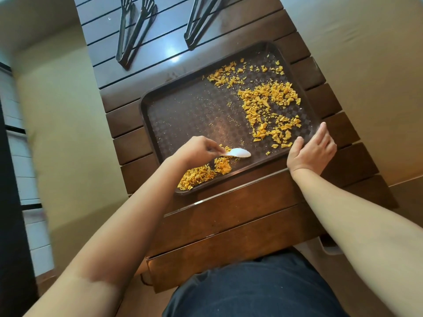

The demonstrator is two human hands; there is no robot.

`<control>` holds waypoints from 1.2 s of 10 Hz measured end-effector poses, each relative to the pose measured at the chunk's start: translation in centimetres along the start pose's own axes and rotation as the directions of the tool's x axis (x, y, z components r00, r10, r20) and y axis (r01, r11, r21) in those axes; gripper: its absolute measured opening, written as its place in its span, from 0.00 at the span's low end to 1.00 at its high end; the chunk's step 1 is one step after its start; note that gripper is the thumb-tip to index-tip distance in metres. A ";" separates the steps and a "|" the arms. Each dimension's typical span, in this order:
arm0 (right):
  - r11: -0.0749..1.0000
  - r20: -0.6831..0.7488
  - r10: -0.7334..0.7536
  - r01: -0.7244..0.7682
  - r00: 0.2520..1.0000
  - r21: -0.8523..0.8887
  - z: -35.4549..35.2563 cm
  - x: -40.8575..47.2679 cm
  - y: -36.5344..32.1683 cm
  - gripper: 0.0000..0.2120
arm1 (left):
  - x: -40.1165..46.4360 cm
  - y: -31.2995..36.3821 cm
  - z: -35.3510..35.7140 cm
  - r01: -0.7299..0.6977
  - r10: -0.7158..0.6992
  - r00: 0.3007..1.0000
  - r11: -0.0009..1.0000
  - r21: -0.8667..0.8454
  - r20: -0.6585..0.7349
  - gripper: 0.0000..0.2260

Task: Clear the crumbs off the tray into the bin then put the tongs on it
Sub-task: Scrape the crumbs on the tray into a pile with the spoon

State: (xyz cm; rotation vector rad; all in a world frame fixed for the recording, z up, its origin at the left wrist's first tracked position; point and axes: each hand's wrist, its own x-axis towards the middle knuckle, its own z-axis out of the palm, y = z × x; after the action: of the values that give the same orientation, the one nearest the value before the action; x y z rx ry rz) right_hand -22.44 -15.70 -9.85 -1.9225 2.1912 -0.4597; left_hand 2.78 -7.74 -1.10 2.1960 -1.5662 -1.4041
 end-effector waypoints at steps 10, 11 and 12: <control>1.000 0.008 0.003 -0.003 1.000 0.007 -0.1 0.0 0.0 0.31 | -1.0 -3.2 -3.4 0.108 -0.105 0.993 0.992 -0.063 0.046 0.09; 1.000 0.010 0.004 -0.004 1.000 0.001 -0.1 0.0 0.0 0.31 | 0.1 -1.6 -1.9 0.067 -0.068 0.998 0.993 -0.100 -0.009 0.08; 1.000 0.009 0.005 -0.005 1.000 0.002 -0.1 0.0 0.0 0.31 | 0.6 -0.9 -0.9 0.042 -0.040 0.999 0.997 -0.058 0.024 0.08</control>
State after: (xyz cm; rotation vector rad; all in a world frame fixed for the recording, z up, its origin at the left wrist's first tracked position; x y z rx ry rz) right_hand -22.45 -15.74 -9.73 -1.9147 2.1884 -0.4507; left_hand 4.11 -8.13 -1.41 2.1987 -1.4760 -1.4720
